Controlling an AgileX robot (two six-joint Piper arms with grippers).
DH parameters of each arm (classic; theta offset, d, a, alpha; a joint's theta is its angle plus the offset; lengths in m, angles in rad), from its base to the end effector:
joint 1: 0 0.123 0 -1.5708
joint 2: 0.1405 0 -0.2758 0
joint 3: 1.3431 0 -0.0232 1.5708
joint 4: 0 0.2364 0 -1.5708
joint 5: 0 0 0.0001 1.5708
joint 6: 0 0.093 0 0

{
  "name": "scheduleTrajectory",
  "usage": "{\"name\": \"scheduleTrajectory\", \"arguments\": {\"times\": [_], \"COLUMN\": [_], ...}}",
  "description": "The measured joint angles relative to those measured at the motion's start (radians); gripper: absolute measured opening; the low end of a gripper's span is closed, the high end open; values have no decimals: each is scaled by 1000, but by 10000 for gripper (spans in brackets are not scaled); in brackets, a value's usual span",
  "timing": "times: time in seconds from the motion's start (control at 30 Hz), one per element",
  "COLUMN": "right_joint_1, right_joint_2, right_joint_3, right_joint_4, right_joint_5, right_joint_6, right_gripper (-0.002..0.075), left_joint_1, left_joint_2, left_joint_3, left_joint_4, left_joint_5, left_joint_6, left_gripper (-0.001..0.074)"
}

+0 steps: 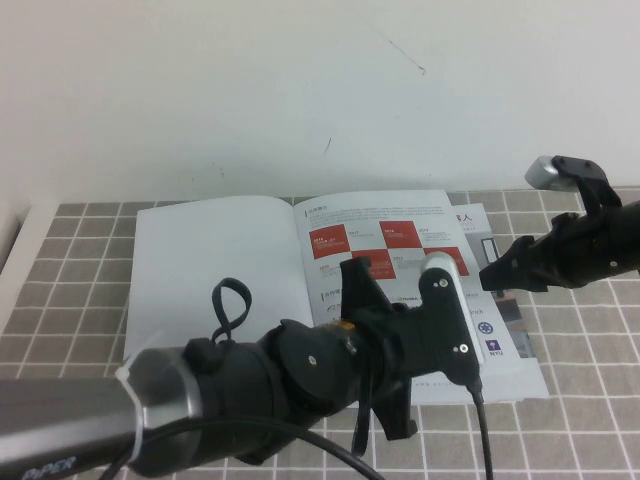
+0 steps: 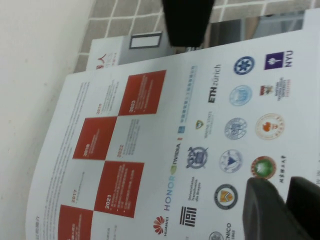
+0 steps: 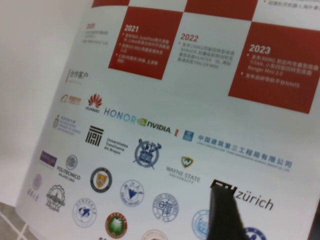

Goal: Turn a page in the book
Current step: Open the closed book

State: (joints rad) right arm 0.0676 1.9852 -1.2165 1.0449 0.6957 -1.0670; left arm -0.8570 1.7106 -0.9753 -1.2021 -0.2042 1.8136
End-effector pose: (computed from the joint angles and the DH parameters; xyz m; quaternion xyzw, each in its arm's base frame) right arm 0.3757 0.0772 0.1583 -0.1680 0.9157 0.2718 0.2438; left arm 0.2460 -0.2572 0.2142 0.5545 0.6775 0.0262 0.4826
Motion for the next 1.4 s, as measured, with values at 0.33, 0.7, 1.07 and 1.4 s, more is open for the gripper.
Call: {"name": "scheduleTrajectory", "arguments": {"times": [0.33, 0.7, 1.07, 1.4], "right_joint_1": [0, 0, 0, 0], "right_joint_2": [0, 0, 0, 0], "right_joint_3": [0, 0, 0, 0], "right_joint_4": [8, 12, 17, 18], "right_joint_5": [0, -2, -2, -2], "right_joint_6": [0, 0, 2, 2], "right_gripper": [395, 395, 395, 395], "left_joint_1": [-63, -63, -63, -63], "left_joint_2": [4, 104, 125, 154], "left_joint_3": [0, 0, 0, 0], "left_joint_4": [-386, -477, -407, -301], "left_joint_5": [-104, -188, -191, -222], "left_joint_6": [350, 482, 484, 394], "left_gripper": [352, 386, 385, 384]}}
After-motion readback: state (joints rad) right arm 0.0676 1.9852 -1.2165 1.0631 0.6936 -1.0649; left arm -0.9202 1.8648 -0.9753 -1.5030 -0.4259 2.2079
